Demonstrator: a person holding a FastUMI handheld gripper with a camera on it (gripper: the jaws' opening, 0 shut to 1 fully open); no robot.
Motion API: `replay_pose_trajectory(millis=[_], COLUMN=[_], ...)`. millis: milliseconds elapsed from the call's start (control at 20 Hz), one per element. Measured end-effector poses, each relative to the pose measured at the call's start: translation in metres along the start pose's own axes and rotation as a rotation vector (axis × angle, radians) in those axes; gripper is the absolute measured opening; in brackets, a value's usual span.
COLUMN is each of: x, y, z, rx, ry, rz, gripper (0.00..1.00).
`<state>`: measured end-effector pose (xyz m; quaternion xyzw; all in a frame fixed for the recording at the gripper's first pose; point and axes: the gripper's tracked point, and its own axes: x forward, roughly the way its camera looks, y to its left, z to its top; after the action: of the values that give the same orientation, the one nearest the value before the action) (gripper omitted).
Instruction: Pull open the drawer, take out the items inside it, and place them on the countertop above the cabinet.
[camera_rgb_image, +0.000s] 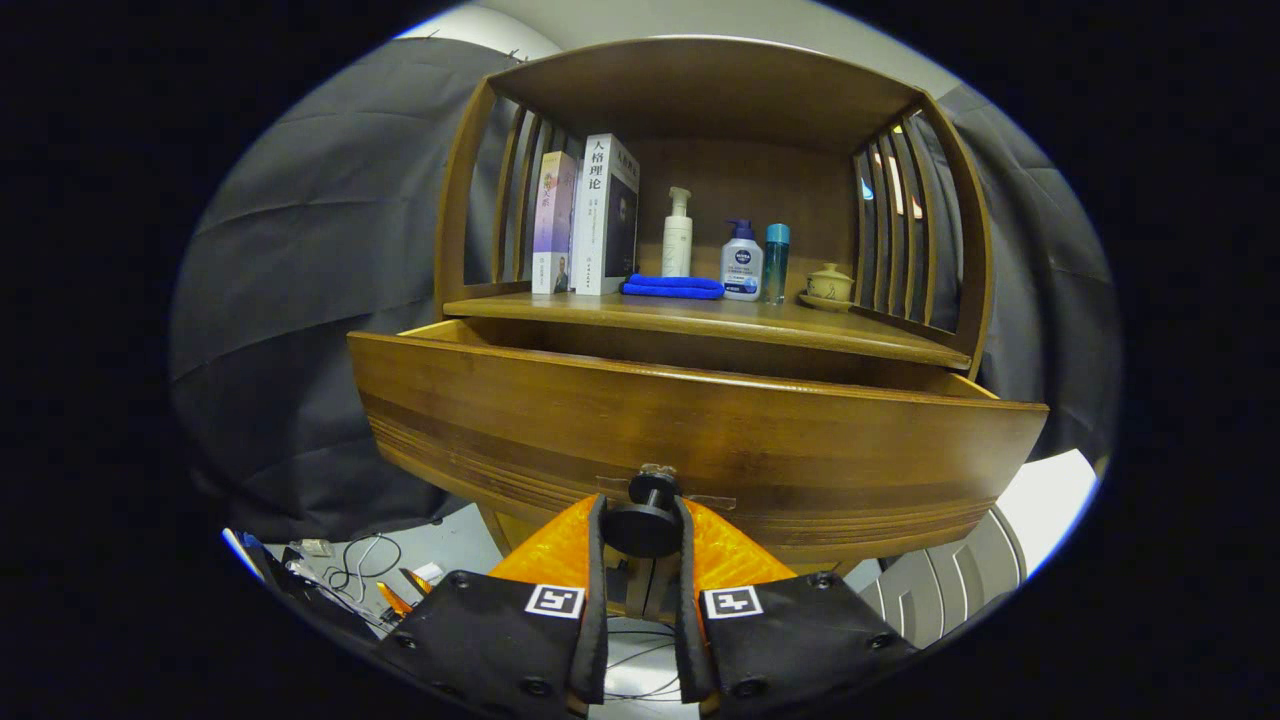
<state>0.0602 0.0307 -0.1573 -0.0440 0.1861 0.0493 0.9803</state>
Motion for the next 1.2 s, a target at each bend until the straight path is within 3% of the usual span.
replay_pose_trajectory(millis=[700, 1000, 1200], x=[-0.073, -0.079, -0.078], y=[0.015, 0.015, 0.015], z=[-0.036, -0.039, -0.037], rx=[-0.052, -0.026, -0.088], ry=[-0.028, -0.025, -0.046], rz=[0.053, 0.059, 0.051], gripper=[0.29, 0.30, 0.29])
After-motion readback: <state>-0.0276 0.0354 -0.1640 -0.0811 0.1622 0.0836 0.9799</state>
